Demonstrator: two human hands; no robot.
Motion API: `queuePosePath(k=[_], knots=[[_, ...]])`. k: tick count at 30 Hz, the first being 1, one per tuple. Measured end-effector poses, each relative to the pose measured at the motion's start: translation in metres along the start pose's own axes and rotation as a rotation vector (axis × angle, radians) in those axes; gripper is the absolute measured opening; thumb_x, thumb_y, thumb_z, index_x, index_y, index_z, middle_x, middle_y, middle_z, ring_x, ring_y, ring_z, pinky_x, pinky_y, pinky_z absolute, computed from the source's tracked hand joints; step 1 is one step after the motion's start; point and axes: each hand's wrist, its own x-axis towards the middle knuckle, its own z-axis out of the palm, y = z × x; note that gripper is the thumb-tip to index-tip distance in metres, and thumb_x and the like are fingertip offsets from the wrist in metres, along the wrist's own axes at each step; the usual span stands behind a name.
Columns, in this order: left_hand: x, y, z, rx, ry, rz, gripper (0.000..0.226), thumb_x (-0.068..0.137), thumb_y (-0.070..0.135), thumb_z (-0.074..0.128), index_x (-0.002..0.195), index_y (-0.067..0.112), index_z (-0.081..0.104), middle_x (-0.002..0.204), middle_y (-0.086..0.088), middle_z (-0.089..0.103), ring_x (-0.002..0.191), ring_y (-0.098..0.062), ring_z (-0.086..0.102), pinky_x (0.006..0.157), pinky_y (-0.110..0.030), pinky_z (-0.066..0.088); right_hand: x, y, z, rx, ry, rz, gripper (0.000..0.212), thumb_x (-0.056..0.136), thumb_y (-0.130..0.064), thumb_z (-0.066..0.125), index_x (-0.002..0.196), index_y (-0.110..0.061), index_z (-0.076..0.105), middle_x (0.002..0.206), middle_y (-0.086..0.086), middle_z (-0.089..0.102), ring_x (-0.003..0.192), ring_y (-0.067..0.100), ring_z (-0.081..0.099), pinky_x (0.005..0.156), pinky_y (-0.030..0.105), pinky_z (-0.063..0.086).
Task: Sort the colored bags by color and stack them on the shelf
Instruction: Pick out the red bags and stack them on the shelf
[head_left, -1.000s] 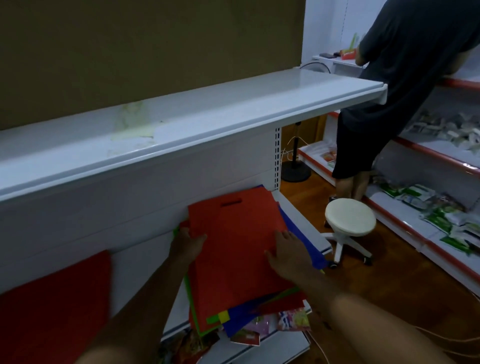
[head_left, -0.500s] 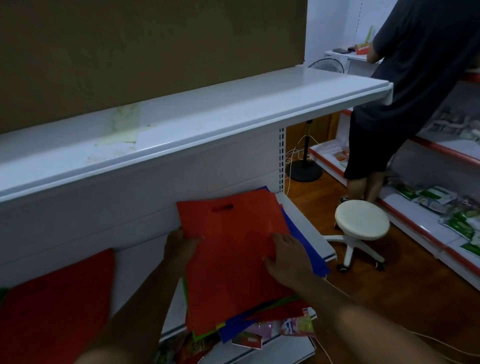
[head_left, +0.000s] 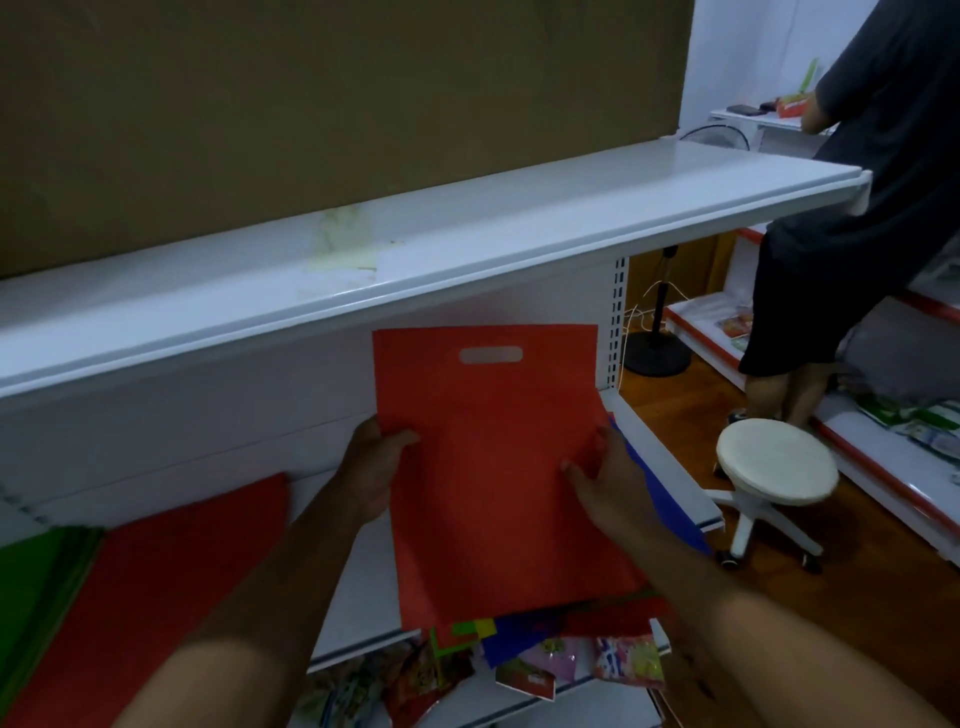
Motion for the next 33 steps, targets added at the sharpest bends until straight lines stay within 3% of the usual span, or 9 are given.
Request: queuePosePath(k=[6,12,15,18,22,25,27,30,33], knots=[[-0.006,0.012,-0.054,0.149,0.133,0.134,0.015,0.091,0.015,0.062,0.103,0.018,0.069,0.099,-0.008,0.072,0.093,-0.029,0.069,0.085,-0.045,0.056,-0.008,-0.039,0.033,-0.031,0.019,-0.209,0.058,0.096,-0.013,0.055,0.148,-0.021,0.031,0.144,0.0,0.046,0.131,0.016,0.046,0.103,0.022,0.032],[-0.026,0.017,-0.129,0.269,0.334,0.232,0.014,0.091,0.015,0.057,0.096,0.025,0.065,0.091,-0.004,0.07,0.079,-0.02,0.067,0.071,-0.036,0.056,-0.017,-0.085,0.084,-0.16,-0.02,-0.368,0.034,0.091,-0.009,0.06,0.124,-0.013,0.062,0.129,0.008,0.061,0.119,0.023,0.057,0.097,0.016,0.031],[-0.032,0.011,-0.177,0.301,0.421,0.26,0.034,0.088,0.015,0.061,0.121,0.021,0.057,0.104,-0.006,0.068,0.081,-0.017,0.065,0.074,-0.035,0.056,-0.031,-0.108,0.12,-0.184,-0.06,-0.403,0.044,0.084,-0.005,0.065,0.127,-0.01,0.06,0.133,0.012,0.058,0.124,0.026,0.053,0.1,0.015,0.028],[-0.041,0.005,-0.221,0.344,0.467,0.317,0.076,0.087,0.013,0.066,0.148,0.036,0.027,0.11,0.004,0.06,0.091,-0.015,0.061,0.08,-0.032,0.053,-0.05,-0.127,0.158,-0.169,-0.12,-0.415,0.05,0.081,-0.003,0.067,0.13,-0.008,0.057,0.134,0.013,0.055,0.125,0.025,0.051,0.098,0.008,0.024],[-0.044,-0.006,-0.279,0.597,0.545,0.363,0.046,0.086,0.011,0.066,0.13,0.021,0.057,0.132,-0.006,0.058,0.121,-0.024,0.054,0.104,-0.035,0.041,-0.073,-0.15,0.207,-0.115,-0.198,-0.394,0.052,0.085,-0.007,0.065,0.135,-0.009,0.052,0.134,0.009,0.052,0.122,0.019,0.051,0.098,0.01,0.03],[-0.047,-0.016,-0.314,0.638,0.566,0.305,0.036,0.086,0.014,0.067,0.122,0.016,0.064,0.127,-0.011,0.061,0.119,-0.027,0.055,0.105,-0.037,0.04,-0.086,-0.16,0.239,-0.101,-0.247,-0.387,0.05,0.09,-0.009,0.062,0.138,-0.013,0.049,0.13,0.002,0.048,0.112,0.006,0.046,0.085,-0.003,0.023],[-0.048,-0.025,-0.333,0.604,0.541,0.229,0.041,0.085,0.017,0.068,0.125,0.016,0.062,0.131,-0.01,0.058,0.12,-0.026,0.054,0.105,-0.04,0.041,-0.092,-0.163,0.258,-0.081,-0.275,-0.361,0.051,0.092,-0.012,0.061,0.14,-0.015,0.046,0.134,0.003,0.047,0.11,0.003,0.043,0.088,0.003,0.027],[-0.046,-0.041,-0.354,0.561,0.461,0.13,0.051,0.082,0.014,0.066,0.132,0.019,0.057,0.134,-0.009,0.056,0.113,-0.025,0.059,0.095,-0.041,0.051,-0.098,-0.162,0.285,-0.09,-0.309,-0.313,0.052,0.092,-0.015,0.061,0.142,-0.016,0.044,0.139,0.005,0.045,0.113,0.008,0.047,0.095,0.014,0.032],[-0.043,-0.06,-0.369,0.619,0.409,0.075,0.056,0.083,0.004,0.058,0.138,0.015,0.051,0.134,-0.008,0.055,0.106,-0.023,0.061,0.079,-0.026,0.051,-0.099,-0.156,0.308,-0.121,-0.341,-0.268,0.052,0.094,-0.016,0.059,0.143,-0.015,0.042,0.141,0.005,0.042,0.118,0.014,0.048,0.095,0.016,0.033]])
